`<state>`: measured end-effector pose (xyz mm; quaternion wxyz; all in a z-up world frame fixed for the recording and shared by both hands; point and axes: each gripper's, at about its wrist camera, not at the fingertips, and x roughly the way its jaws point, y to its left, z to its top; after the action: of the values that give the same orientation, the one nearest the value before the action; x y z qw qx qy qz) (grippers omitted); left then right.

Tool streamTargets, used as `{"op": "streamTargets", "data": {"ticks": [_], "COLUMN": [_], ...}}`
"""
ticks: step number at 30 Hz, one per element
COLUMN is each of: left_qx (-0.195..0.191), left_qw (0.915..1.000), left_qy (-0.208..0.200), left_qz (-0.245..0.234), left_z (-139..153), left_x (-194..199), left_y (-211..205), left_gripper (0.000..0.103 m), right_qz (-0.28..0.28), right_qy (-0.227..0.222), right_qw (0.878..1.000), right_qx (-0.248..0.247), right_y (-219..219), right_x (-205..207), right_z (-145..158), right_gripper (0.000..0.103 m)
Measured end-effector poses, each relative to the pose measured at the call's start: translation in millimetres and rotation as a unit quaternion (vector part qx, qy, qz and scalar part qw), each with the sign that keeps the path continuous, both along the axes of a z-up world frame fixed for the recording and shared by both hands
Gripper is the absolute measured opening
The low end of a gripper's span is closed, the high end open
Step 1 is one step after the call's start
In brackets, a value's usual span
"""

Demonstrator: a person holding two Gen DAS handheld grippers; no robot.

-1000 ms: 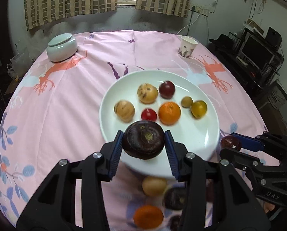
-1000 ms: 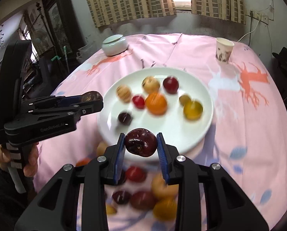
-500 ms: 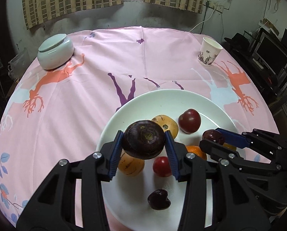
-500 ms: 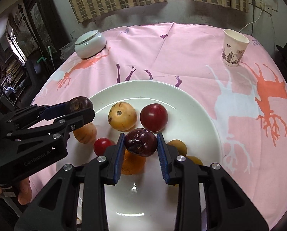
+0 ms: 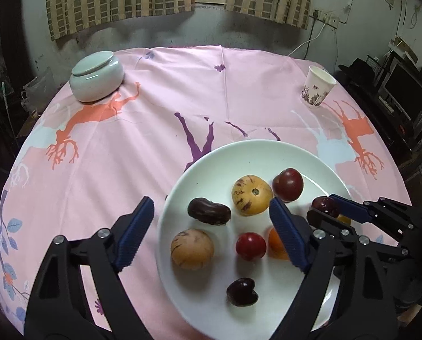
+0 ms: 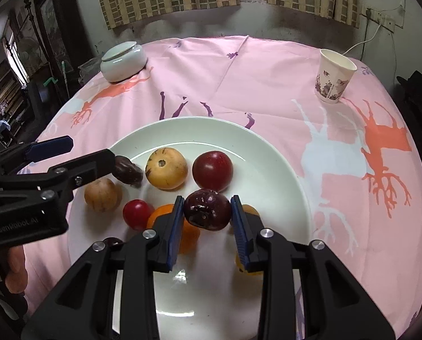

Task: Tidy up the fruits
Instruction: 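Carry both plums onto the white plate and open both tools, then grasp the orange with the left tool while the right tool grasps a yellow tomato-like fruit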

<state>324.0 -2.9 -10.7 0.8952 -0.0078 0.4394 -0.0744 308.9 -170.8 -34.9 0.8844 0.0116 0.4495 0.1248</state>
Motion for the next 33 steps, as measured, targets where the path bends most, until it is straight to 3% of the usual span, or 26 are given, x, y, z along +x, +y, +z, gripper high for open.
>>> {"op": "streamTargets", "data": {"ticks": [2, 3, 5, 8, 11, 13, 16, 19, 22, 24, 25, 27, 30, 33], "left_qx": [-0.013, -0.017, -0.024, -0.034, -0.043, -0.049, -0.039, -0.026, -0.054, -0.058, -0.054, -0.045, -0.041, -0.034], "left_qw": [0.9999, 0.9998, 0.9997, 0.9994, 0.9986, 0.9977, 0.9961, 0.9956, 0.9968, 0.9975, 0.9979, 0.9987, 0.9991, 0.9992], "left_qy": [-0.008, -0.008, -0.004, -0.005, -0.025, -0.041, -0.075, -0.087, -0.059, -0.04, -0.036, -0.025, -0.008, -0.009], "left_qz": [0.005, 0.005, 0.009, 0.01, 0.019, 0.022, 0.025, 0.022, 0.006, -0.003, -0.002, -0.003, -0.011, -0.017], "left_z": [7.5, 9.9, 13.8, 22.3, 35.3, 42.1, 44.3, 30.4, 5.2, -14.8, -23.7, -40.7, -56.9, -60.4], "left_x": [-11.3, -16.5, -25.9, -46.4, -74.5, -96.1, -133.9, -169.5, -196.8, -213.1, -220.2, -232.4, -242.4, -248.2], "left_y": [5.6, 7.1, 10.2, 19.3, 33.6, 42.3, 51.4, 53.9, 54.6, 51.4, 48.9, 44.1, 40.2, 38.0], "left_gripper": [0.087, 0.087, 0.087, 0.087, 0.087, 0.087, 0.098, 0.099, 0.099, 0.099, 0.099, 0.099, 0.099, 0.099], "right_qz": [0.004, 0.008, -0.008, -0.015, -0.025, -0.026, -0.012, 0.001, -0.012, -0.036, -0.049, -0.039, -0.027, -0.012], "right_qy": [-0.018, -0.029, -0.055, -0.067, -0.075, -0.093, -0.132, -0.105, -0.104, -0.085, -0.076, -0.074, -0.048, -0.026], "right_qw": [1.0, 1.0, 0.998, 0.997, 0.996, 0.995, 0.991, 0.994, 0.994, 0.996, 0.996, 0.996, 0.998, 1.0], "right_qx": [0.007, 0.004, -0.02, -0.041, -0.026, -0.022, 0.003, 0.023, -0.006, 0.008, 0.023, 0.034, 0.005, 0.004], "right_y": [-1.6, 0.1, 4.2, 9.4, 2.1, -3.0, -15.6, -23.4, -26.6, -38.6, -46.7, -51.9, -45.0, -41.4], "right_x": [-6.5, -7.5, -8.0, -6.4, -21.1, -42.6, -97.7, -153.2, -203.7, -225.0, -233.5, -243.1, -240.6, -232.3], "right_z": [8.2, 11.8, 17.7, 18.8, 28.1, 38.6, 49.2, 41.0, 29.4, 13.6, 5.5, -3.6, -18.6, -32.1], "right_gripper": [0.037, 0.063, 0.094, 0.094, 0.094, 0.094, 0.097, 0.098, 0.1, 0.101, 0.1, 0.072, 0.059, 0.058]}}
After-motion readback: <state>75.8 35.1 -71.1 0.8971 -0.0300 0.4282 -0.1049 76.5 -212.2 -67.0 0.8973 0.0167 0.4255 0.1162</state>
